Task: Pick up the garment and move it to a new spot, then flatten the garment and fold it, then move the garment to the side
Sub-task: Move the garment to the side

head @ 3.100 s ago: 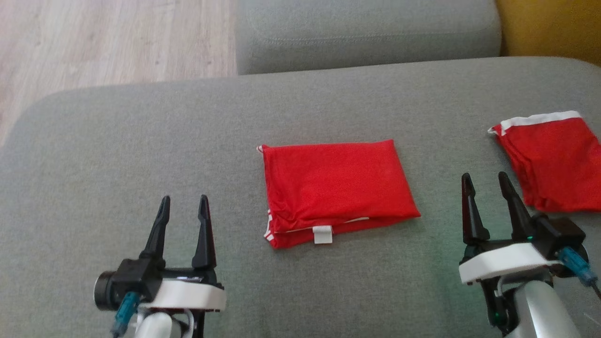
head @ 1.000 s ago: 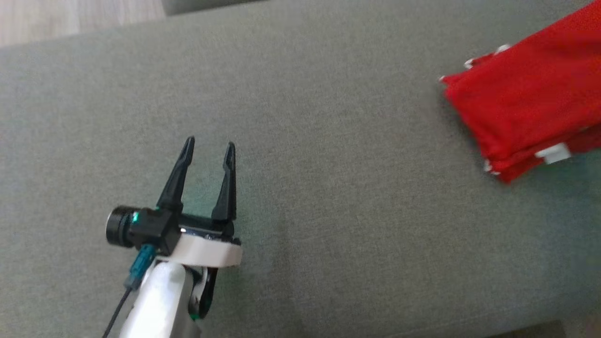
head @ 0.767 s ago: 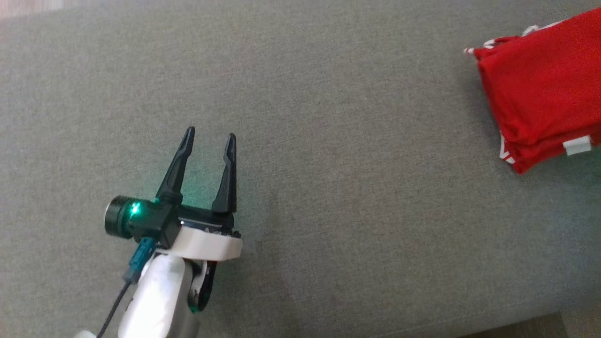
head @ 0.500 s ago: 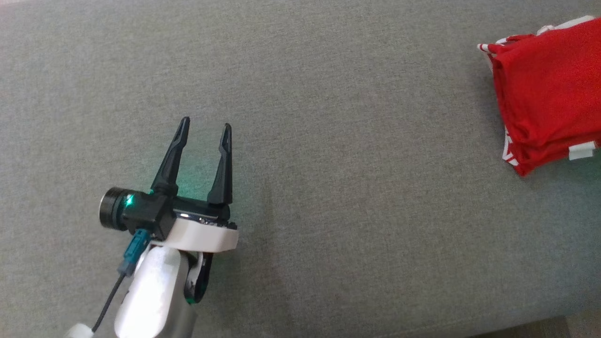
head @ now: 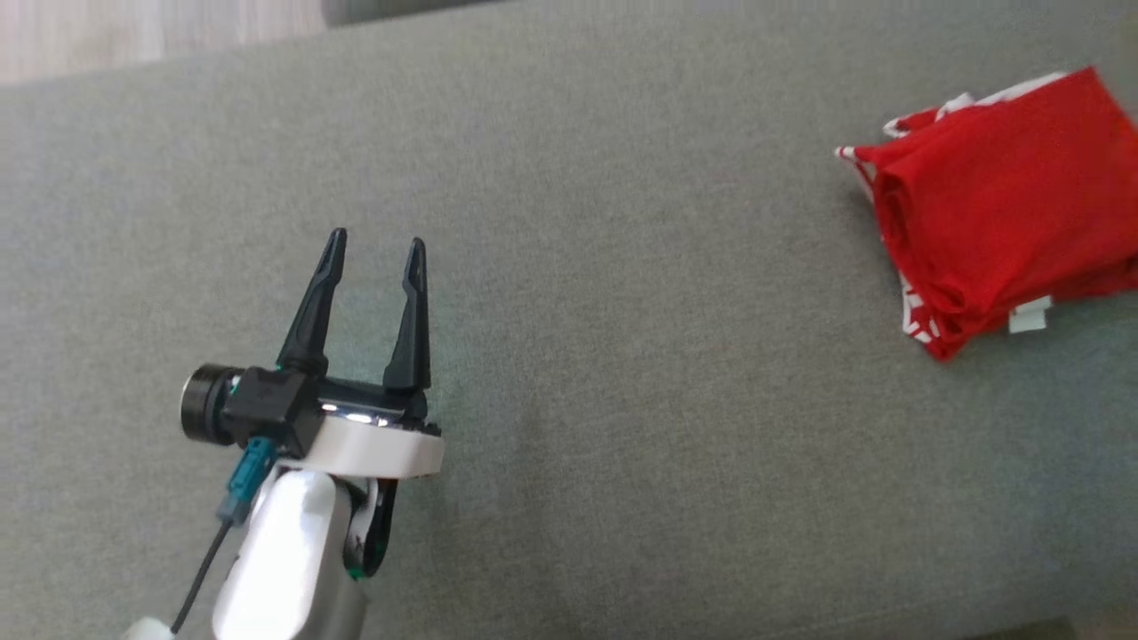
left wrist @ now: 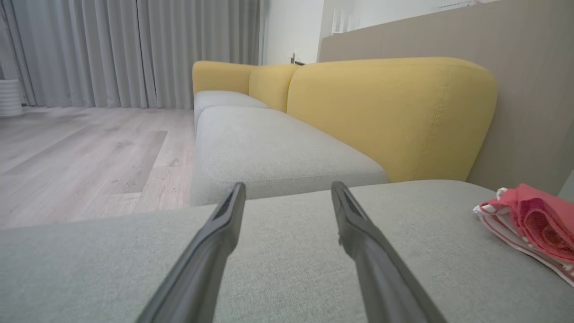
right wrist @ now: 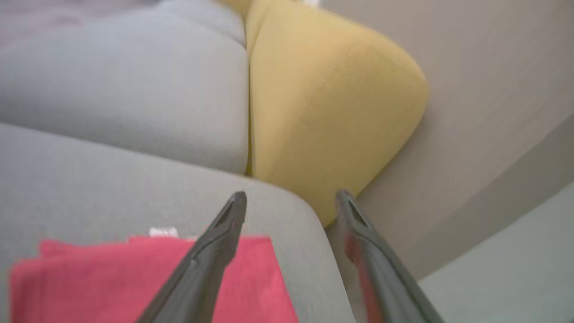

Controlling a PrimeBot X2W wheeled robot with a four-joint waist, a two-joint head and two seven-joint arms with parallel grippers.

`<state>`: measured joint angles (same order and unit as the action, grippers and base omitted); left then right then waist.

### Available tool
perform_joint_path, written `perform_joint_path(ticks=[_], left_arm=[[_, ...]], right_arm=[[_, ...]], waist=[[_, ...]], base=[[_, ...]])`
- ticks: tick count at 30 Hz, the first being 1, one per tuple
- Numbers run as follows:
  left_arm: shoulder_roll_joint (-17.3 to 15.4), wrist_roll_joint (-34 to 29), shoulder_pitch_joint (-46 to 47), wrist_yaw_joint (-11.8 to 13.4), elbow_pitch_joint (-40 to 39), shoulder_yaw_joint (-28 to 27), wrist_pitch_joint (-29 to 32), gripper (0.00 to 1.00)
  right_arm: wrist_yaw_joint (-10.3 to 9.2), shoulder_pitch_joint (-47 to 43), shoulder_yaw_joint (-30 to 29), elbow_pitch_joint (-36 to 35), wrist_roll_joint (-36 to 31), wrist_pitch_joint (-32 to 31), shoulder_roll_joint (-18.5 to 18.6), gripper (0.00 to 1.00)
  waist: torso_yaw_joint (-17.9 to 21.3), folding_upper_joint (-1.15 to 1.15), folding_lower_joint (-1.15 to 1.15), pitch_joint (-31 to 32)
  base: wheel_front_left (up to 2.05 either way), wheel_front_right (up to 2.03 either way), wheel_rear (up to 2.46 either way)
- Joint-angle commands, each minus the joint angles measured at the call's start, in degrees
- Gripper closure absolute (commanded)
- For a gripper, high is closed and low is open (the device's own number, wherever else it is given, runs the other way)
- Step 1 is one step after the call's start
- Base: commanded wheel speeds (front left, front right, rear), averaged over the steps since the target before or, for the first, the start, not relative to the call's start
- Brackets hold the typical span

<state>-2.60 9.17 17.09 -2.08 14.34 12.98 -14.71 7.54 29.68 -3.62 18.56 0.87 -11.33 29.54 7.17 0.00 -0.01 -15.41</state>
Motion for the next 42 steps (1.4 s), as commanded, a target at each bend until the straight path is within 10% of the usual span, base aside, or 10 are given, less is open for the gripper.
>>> perform_joint_path(ticks=[1,18,42], left_arm=[[-0.28,0.27,-0.01,0.33,-1.98,-1.72,-0.29,0.0],[-0.28,2.89,-7.83,3.57,-3.85,-2.65,-0.29,0.0],[-0.28,3.99,-13.37,5.79,-3.49,-1.69,-0.29,0.0]], right_arm=[[-0.05,-0.24,0.45,-3.21,0.35,0.87,0.15,0.0],[-0.05,-14.26,4.56,-12.82,7.23,16.66,-24.36,0.0],[-0.05,-22.89,7.32,-0.31,12.07,26.3,-26.65,0.0]], waist=[[-0.09,0.0,0.01,2.06],[-3.14,0.0,0.01,12.82],[-4.79,0.0,0.01,15.58]], base=[[0.0,0.0,0.0],[0.0,0.0,0.0],[0.0,0.0,0.0]])
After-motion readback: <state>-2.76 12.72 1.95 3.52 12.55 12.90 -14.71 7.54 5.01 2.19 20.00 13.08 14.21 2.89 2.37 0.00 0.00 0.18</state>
